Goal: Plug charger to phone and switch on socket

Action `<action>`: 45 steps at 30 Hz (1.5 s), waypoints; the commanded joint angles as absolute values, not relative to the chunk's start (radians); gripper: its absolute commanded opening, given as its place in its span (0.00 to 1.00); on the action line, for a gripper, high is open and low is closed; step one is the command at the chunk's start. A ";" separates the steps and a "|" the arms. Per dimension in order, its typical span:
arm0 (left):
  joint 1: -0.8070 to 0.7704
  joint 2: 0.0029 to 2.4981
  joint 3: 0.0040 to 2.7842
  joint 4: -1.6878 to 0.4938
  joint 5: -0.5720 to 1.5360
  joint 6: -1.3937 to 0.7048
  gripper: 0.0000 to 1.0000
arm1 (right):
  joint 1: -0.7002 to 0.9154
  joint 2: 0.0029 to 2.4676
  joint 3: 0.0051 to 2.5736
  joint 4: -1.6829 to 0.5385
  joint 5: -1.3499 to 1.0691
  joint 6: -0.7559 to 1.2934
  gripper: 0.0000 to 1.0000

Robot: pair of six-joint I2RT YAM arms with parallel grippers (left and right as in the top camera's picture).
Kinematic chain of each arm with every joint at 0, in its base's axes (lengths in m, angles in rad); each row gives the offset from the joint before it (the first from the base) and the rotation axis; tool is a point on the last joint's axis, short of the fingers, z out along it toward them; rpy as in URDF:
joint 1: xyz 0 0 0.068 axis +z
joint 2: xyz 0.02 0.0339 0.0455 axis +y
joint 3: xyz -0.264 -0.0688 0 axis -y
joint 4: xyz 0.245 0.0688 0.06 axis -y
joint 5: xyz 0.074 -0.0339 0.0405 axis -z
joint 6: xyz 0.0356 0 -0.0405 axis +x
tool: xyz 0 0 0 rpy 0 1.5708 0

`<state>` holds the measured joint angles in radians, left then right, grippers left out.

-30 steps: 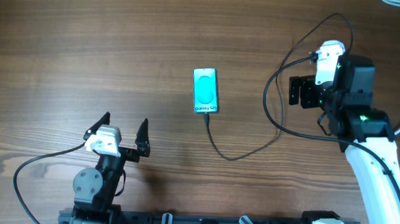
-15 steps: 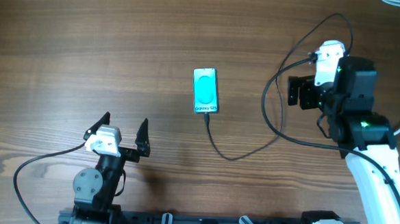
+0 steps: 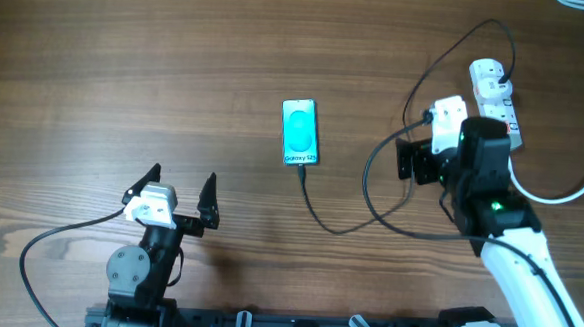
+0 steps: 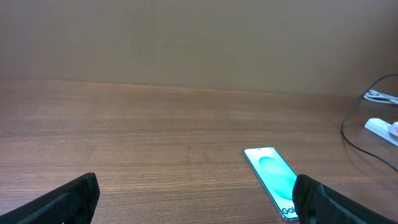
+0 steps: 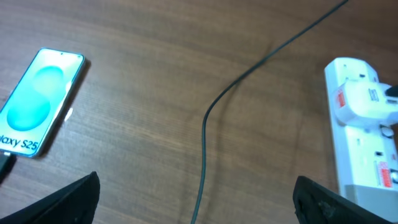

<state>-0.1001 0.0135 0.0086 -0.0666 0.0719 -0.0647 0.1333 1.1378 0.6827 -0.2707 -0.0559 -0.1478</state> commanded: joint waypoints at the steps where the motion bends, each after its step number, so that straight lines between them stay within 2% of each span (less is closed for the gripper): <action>1: -0.105 0.003 0.006 -0.074 0.062 -0.060 1.00 | 0.139 1.075 0.573 -0.205 -0.087 -0.157 1.00; 19: -0.105 0.003 0.006 -0.074 0.062 -0.060 1.00 | 0.139 0.689 0.002 0.343 -0.119 -0.159 1.00; 32: -0.105 0.003 0.006 -0.074 0.062 -0.060 1.00 | 0.083 0.404 0.005 0.006 -0.125 -0.170 1.00; 45: -0.105 0.003 0.006 -0.074 0.062 -0.060 1.00 | 0.037 0.001 0.005 0.003 -0.109 -0.165 1.00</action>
<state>-0.1001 0.0128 0.0086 -0.0666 0.0719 -0.0647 0.0429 0.0566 0.0063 0.0025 -0.1116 -0.1581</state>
